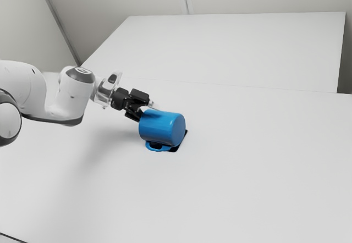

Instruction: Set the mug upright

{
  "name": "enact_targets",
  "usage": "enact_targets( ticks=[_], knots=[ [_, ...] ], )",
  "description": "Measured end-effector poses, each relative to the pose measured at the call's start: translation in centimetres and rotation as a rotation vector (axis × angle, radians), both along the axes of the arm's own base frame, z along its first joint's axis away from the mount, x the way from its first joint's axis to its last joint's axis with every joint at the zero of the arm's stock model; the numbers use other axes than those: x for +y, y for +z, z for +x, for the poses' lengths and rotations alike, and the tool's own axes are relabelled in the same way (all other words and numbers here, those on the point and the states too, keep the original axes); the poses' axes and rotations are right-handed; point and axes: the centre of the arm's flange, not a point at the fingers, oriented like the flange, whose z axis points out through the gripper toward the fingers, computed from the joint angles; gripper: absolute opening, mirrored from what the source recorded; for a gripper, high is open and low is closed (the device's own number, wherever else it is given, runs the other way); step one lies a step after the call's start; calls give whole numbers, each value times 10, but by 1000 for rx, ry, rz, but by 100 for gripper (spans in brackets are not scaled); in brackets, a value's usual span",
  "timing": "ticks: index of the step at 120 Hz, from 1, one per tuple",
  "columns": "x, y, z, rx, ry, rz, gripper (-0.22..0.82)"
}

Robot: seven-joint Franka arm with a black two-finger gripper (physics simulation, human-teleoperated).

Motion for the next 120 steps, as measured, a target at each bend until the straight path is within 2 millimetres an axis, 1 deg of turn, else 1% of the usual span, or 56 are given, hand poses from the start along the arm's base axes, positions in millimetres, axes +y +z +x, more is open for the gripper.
enact_targets(
  ticks=[8, 29, 36, 47, 56, 64, 69, 84, 94, 101, 113, 120],
  knots=[
    [-2, 0, 0, -15, -4, -16, 41],
    [-10, 4, 1, -57, -24, -40, 8],
    [-13, 5, 2, -70, -32, -42, 1],
    [-17, 11, 2, -93, -44, -38, -7],
    [-21, 19, 0, -114, -55, -32, -11],
    [-24, 32, -4, -136, -66, -20, -13],
    [-26, 44, -5, -159, -74, -7, -15],
    [-36, 94, -12, -239, -127, 68, -16],
    [-51, 126, -20, -273, -202, 165, -17],
    [-63, 144, -27, -280, -265, 250, -18],
    [-79, 165, -39, -261, -362, 418, -18],
    [-89, 171, -47, -238, -410, 515, -18]
  ],
)
